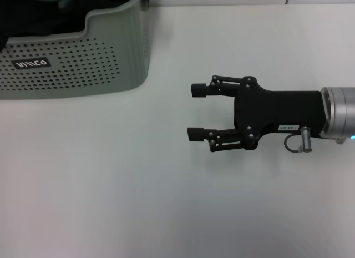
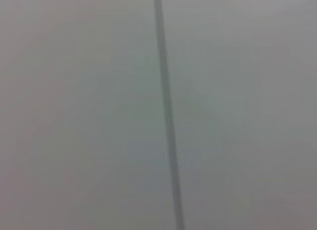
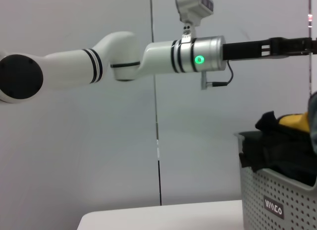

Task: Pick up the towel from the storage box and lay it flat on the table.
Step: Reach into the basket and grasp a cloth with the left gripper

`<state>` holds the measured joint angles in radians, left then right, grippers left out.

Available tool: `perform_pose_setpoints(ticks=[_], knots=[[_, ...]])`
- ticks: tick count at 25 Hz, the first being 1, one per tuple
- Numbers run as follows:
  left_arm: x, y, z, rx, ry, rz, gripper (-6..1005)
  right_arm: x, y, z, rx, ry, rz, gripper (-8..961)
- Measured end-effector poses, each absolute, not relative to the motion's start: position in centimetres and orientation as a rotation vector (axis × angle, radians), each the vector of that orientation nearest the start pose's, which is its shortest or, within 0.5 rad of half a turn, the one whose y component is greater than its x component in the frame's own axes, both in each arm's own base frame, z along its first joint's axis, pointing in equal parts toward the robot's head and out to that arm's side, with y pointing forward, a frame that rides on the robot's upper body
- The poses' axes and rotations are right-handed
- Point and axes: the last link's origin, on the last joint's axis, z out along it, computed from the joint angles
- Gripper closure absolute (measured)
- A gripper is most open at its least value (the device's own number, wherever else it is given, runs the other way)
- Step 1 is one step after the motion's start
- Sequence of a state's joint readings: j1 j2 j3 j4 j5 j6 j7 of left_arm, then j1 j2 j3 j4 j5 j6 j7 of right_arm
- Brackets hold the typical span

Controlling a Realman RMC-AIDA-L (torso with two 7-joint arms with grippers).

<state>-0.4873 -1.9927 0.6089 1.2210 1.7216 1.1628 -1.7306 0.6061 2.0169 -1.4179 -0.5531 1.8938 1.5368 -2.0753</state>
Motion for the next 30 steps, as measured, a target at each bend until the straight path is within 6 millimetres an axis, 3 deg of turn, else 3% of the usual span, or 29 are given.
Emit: perform_pose_setpoints(ticks=[4, 10, 30], knots=[[-23.2, 41.6, 20.1, -1.88, -0.479, -0.593, 180, 17.8, 32.2, -3.9, -2.851, 0.06, 1.115, 158], [-24.5, 42.5, 19.8, -1.847, -0.574, -0.493, 179, 17.9, 32.1, -3.9, -2.837, 0.082, 1.127, 158], [-26.2, 43.5, 18.9, -1.808, -0.695, -0.462, 202, 17.6, 32.4, -4.2, -2.829, 0.082, 1.122, 159]])
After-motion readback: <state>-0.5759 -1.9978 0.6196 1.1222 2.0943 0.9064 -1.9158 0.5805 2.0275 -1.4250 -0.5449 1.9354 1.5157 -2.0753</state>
